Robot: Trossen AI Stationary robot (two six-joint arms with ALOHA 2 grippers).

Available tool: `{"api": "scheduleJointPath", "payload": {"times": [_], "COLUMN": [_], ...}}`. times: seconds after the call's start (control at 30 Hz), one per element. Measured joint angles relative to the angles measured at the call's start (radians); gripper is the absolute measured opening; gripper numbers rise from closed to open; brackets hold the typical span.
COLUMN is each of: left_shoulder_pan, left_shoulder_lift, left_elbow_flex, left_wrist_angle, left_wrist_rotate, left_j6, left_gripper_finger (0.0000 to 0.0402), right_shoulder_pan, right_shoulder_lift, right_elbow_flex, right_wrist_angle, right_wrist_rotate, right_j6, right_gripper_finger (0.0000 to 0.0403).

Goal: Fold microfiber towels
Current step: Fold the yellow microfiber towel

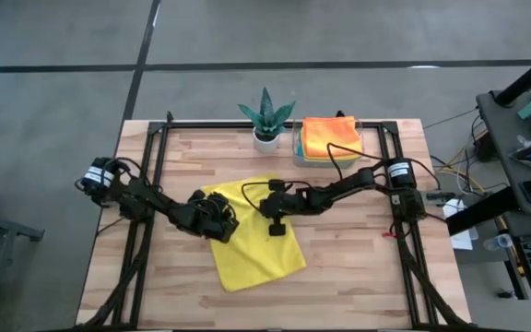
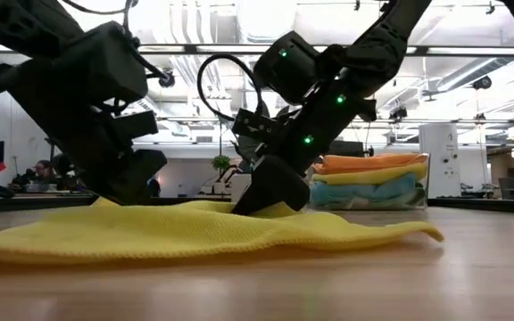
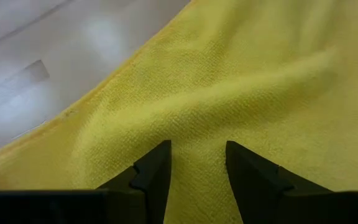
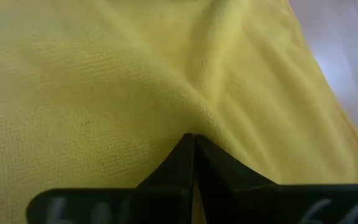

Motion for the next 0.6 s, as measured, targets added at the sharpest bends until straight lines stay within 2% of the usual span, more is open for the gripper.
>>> {"api": "scheduleJointPath", "payload": {"times": [0.17,0.37,0.6], "left_shoulder_pan": [-0.005,-0.026,-0.118], "left_shoulder_lift": [-0.042,-0.160,-0.234], "left_elbow_flex": [0.026,0.082,0.170], "left_wrist_angle": [0.004,0.010,0.061], "left_wrist_rotate": [-0.002,0.036,0.098], "left_j6": [0.063,0.211,0.262], "left_gripper_finger": [0.0138,0.0138,0.0138], "right_shoulder_pan": [0.021,0.067,0.176], "right_shoulder_lift": [-0.034,-0.119,-0.223], "right_elbow_flex": [-0.026,-0.030,-0.063], "right_wrist_angle": [-0.014,-0.071,-0.183], "right_wrist_rotate": [0.058,0.063,0.063], "right_j6": [-0.011,-0.015,0.001], "right_gripper_finger": [0.0008,0.0008,0.0008]}}
